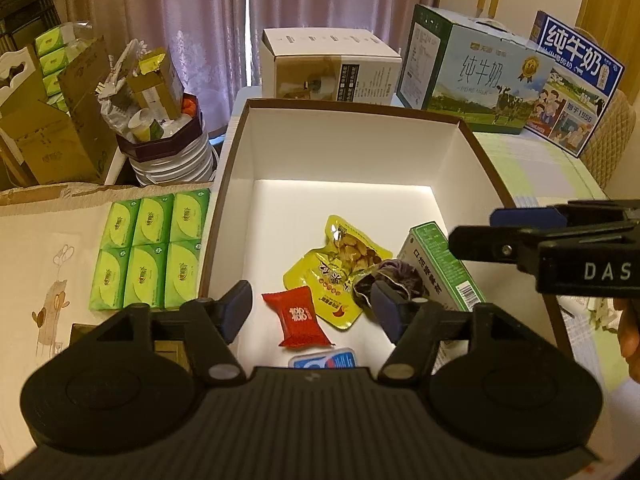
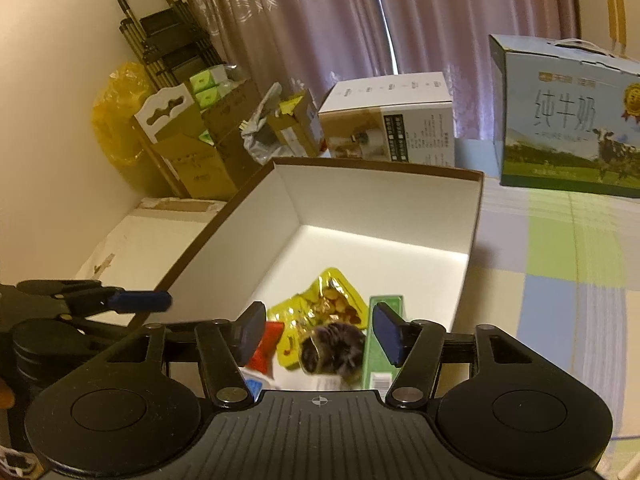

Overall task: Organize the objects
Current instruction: 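Carry red packet and dark sock into the brown box and release both, then withdraw both tools from the box toward the remaining items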

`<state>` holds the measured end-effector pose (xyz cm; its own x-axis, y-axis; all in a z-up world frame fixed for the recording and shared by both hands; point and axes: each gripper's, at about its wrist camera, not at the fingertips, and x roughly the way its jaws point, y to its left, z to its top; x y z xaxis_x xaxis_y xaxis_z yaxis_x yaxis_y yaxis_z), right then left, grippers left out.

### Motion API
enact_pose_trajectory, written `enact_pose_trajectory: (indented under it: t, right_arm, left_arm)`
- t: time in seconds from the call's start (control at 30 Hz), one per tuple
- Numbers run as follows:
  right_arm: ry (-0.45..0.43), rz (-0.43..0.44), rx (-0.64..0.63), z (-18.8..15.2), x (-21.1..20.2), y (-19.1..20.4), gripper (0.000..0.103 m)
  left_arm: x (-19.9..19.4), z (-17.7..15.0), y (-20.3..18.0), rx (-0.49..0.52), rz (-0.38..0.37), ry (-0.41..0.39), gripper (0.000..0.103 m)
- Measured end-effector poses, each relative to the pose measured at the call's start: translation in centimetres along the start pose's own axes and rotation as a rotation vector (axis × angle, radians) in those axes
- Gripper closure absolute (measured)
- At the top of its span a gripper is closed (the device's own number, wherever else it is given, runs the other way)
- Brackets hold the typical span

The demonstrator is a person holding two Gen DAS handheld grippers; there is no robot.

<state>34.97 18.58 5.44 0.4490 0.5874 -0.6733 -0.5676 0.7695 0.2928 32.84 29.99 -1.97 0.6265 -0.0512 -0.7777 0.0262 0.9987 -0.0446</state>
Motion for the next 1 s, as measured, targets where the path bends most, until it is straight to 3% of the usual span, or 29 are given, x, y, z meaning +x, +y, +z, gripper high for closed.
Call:
enact_pose_trajectory:
  t: [0.43, 1.0]
  right_arm:
    - [0.013, -0.015, 0.005, -2.5, -3.8, 0.6, 0.044]
    - [-0.006, -0.012, 0.009, -6.0, -10.5, 1.7, 0.044]
  left_arm:
    - [-4.3, -1.0, -0.6, -0.046, -0.006, -0.05, 0.021]
    - [-9.8, -4.3, -3.2, -0.085, -0.003, -0.078, 0.017]
